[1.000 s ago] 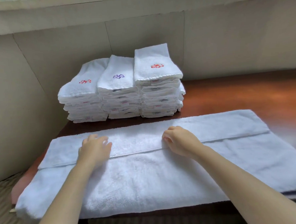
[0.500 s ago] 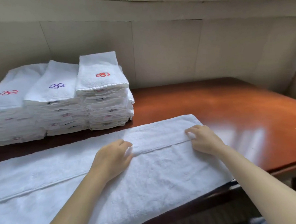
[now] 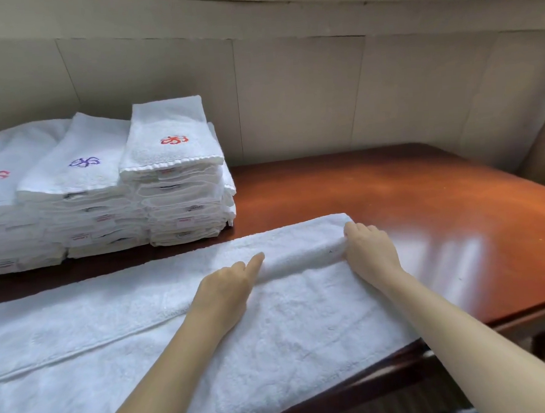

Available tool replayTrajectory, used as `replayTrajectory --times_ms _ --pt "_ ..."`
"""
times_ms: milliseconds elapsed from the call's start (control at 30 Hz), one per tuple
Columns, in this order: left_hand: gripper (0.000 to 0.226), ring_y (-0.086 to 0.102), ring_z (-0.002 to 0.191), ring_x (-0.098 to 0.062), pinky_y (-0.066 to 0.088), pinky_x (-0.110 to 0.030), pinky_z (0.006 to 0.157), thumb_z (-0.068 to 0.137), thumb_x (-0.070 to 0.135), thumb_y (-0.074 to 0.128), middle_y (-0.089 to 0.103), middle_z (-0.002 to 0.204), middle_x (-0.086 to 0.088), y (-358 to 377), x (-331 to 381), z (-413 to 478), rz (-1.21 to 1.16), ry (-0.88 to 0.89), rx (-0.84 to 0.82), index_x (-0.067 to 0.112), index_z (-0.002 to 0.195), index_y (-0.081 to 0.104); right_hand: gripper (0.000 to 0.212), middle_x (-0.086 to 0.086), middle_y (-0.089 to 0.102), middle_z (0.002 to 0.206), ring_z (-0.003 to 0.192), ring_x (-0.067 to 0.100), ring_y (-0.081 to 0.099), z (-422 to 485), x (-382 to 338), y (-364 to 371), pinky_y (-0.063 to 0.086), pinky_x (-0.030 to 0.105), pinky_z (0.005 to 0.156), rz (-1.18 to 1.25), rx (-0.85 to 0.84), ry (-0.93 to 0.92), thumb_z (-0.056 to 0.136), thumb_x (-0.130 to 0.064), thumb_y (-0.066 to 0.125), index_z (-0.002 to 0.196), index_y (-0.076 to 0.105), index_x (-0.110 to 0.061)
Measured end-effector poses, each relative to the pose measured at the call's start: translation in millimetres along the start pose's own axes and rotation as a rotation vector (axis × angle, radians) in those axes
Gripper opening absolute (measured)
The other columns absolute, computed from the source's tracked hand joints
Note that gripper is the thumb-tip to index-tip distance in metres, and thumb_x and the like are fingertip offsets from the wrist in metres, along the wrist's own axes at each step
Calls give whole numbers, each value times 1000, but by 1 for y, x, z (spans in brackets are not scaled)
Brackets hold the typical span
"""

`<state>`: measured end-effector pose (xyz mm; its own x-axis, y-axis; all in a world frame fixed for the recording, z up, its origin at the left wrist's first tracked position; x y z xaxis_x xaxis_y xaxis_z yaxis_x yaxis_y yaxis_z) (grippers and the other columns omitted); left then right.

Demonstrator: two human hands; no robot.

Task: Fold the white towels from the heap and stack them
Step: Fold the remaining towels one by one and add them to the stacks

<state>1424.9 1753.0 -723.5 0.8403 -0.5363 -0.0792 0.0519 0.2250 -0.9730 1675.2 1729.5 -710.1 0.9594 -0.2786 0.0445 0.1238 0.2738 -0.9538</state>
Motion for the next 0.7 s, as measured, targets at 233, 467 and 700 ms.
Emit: replayTrajectory --times_ms 233,467,700 --pt "74 44 83 -20 39 -32 65 87 -4 32 54 115 -1 -4 -9 0 -265 -165 105 26 151 13 30 12 56 74 68 31 45 16 14 -29 27 35 69 180 309 106 71 15 40 91 52 -4" --pt "20 54 72 -26 38 -32 59 100 19 34 63 85 0 -5 -22 2 -267 -187 133 20 110 51 48 0 54 121 111 25 44 3 19 2 32 32 89 254 -161 -41 78 -4 47 121 51 -23" --pt "25 54 75 -22 39 -31 62 102 34 34 58 81 6 -9 -13 -2 -264 -156 136 20 101 55 25 -2 58 111 105 24 50 -6 8 11 33 33 91 102 -28 -100 91 -14 40 110 55 -20"
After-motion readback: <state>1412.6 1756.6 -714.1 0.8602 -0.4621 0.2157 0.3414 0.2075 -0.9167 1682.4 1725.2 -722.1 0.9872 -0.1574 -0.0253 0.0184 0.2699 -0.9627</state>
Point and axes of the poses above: each hand's wrist, its own z-axis towards the middle knuckle, its own y-axis out of the palm, x = y × z, the point moved 4 cm from there along z, towards the middle knuckle
